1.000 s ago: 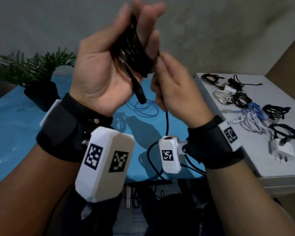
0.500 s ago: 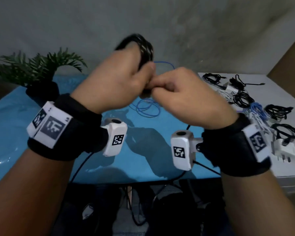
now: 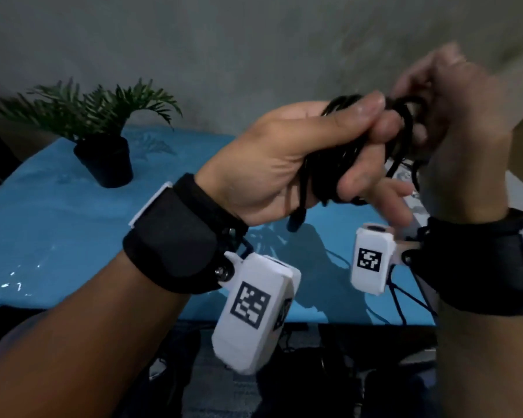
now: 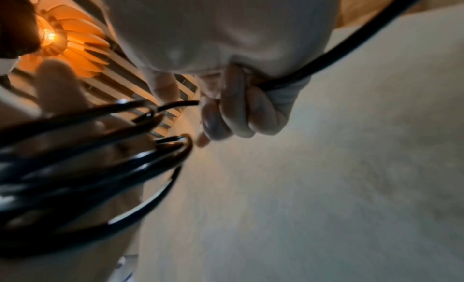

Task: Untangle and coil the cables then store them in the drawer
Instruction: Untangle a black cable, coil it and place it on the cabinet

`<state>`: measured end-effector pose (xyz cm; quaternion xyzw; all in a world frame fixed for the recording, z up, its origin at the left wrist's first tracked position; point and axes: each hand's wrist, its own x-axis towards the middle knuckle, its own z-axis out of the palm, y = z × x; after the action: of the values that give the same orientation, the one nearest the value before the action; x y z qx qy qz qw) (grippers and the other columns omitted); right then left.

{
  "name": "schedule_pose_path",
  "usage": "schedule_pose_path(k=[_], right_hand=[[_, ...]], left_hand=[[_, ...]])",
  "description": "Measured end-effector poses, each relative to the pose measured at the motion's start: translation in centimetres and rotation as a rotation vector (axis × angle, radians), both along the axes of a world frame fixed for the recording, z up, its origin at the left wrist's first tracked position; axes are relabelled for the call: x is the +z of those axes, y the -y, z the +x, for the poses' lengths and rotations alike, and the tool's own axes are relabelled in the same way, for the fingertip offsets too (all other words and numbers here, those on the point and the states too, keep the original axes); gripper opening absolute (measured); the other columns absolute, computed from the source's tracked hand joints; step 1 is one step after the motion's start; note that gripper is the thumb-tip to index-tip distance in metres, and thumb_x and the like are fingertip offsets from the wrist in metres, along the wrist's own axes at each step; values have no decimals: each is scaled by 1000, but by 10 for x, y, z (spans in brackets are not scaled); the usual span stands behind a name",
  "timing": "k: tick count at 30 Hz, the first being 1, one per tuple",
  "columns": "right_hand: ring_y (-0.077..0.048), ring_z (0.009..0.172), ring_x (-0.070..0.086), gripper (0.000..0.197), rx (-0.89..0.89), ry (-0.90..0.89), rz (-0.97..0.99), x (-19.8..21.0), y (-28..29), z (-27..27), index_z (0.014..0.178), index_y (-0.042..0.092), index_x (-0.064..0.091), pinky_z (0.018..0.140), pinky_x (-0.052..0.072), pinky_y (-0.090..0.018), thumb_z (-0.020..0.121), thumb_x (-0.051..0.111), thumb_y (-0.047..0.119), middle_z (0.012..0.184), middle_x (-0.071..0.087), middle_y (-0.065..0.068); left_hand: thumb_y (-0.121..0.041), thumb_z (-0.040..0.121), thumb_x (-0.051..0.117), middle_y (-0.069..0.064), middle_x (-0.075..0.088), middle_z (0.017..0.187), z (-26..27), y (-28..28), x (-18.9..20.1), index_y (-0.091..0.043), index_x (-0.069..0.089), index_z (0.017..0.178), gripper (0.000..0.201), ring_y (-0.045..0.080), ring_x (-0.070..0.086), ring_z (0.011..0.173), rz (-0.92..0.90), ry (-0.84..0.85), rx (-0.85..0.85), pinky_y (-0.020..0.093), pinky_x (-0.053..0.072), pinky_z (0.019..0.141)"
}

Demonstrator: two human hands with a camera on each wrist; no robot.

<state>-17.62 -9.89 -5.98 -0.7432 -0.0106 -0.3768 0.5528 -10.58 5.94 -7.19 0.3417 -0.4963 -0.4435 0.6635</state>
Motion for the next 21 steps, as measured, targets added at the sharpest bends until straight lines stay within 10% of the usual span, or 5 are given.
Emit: schedule_pose_path(k=[4,9,15,19,21], right_hand=[[0,46,50,49,295,-121,60,-5,-28,4,105,11,57,48,36,-16,109,17,38,57,61,13],[2,53,56,41,283,-118,262,-10,-48,9,95,16,60,57,47,-13,112,26,30,55,60,14],[-52,60,46,30,374,-77,361,-8,-37,15,88,17,68,62,43,-69,96,55,43,78,49,-22],[-4,43,51,41,518,-84,547,-8,-27,11,83,16,64,57,35,-25,110,36,31,74,36,-13],[-2,41,52,40,535,-94,603,-10,-25,10,83,15,61,54,31,-20,109,35,30,77,30,-12]], left_hand=[[-24,107,17,-3,62,58,-2,-1,0,-4,44,104,34,19,72,64,-145,-162,96,32,56,79],[-33,107,18,-7,57,48,0,0,10,-8,46,94,40,8,63,48,-120,-297,203,24,53,69],[-57,106,8,1,56,46,3,5,11,-1,66,84,83,26,73,68,-33,-422,49,34,42,96],[-41,111,15,-5,55,49,3,4,16,-9,56,89,57,19,66,67,68,-293,187,46,33,98],[-38,111,23,-7,54,48,4,4,19,-10,54,87,48,17,62,63,116,-287,250,43,36,95]])
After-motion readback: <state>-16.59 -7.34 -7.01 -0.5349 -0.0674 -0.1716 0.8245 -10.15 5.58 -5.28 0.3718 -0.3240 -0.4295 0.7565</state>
